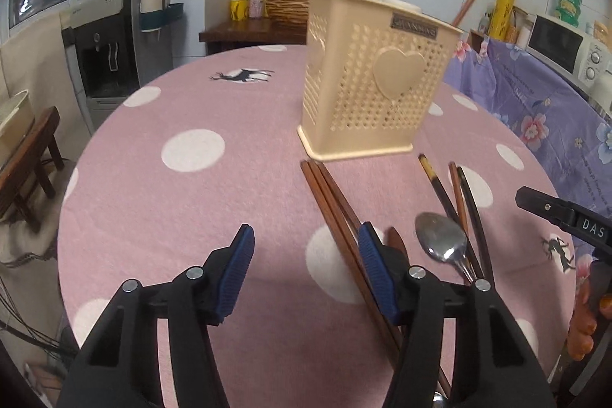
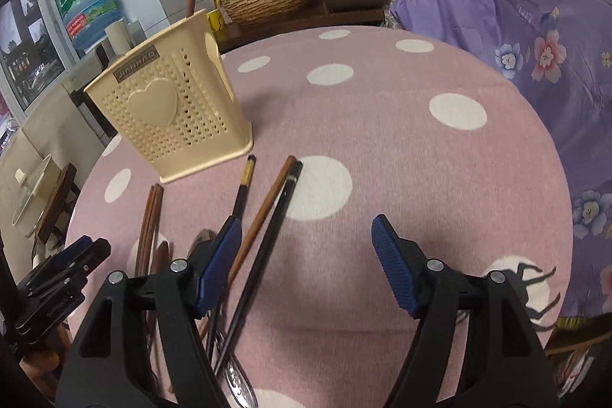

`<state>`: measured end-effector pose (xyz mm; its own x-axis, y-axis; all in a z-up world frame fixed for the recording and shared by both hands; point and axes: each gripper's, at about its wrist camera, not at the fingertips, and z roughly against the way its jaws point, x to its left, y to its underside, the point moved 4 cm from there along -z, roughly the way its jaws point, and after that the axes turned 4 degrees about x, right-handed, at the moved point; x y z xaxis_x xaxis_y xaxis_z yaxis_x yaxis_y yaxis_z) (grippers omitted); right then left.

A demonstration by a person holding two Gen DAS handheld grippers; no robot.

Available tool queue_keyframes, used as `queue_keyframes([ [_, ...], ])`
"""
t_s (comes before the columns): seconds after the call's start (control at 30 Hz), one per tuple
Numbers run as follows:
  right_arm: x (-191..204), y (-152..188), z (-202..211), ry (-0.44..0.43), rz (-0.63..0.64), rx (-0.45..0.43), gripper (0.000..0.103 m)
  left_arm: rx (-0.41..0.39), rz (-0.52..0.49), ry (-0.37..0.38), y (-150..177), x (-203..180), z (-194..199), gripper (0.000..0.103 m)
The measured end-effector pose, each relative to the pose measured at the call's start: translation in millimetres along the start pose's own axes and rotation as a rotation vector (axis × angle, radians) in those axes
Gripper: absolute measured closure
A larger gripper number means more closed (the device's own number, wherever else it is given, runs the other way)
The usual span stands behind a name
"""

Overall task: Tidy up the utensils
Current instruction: 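Return both tools to the remaining utensils on the table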

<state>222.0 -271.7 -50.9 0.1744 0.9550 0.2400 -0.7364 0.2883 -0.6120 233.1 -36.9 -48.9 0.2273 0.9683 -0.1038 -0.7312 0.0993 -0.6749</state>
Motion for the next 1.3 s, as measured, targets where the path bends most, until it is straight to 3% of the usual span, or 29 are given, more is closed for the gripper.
queue_keyframes([
  [0.3, 5, 5, 6, 0.000, 0.011, -0.006, 0.032, 0.080, -0.040, -0.027, 21, -13, -14, 0.054],
  [0.77, 18, 5, 5, -0.004, 0.067, 0.003, 0.032, 0.093, 0.018, -0.060, 23, 14, -6, 0.056],
  [0.87, 24, 3, 2, -0.012, 0.077, 0.012, 0.032, 0.081, 0.045, -0.037, 18, 15, -4, 0.056],
  [1.1, 34, 6, 2, -0.013, 0.100, 0.012, 0.032, 0.105, -0.010, -0.051, 19, -4, -19, 0.056],
  [1.3, 28, 4, 2, 0.008, 0.095, 0.015, 0.032, 0.124, 0.001, -0.104, 23, 14, -17, 0.056],
])
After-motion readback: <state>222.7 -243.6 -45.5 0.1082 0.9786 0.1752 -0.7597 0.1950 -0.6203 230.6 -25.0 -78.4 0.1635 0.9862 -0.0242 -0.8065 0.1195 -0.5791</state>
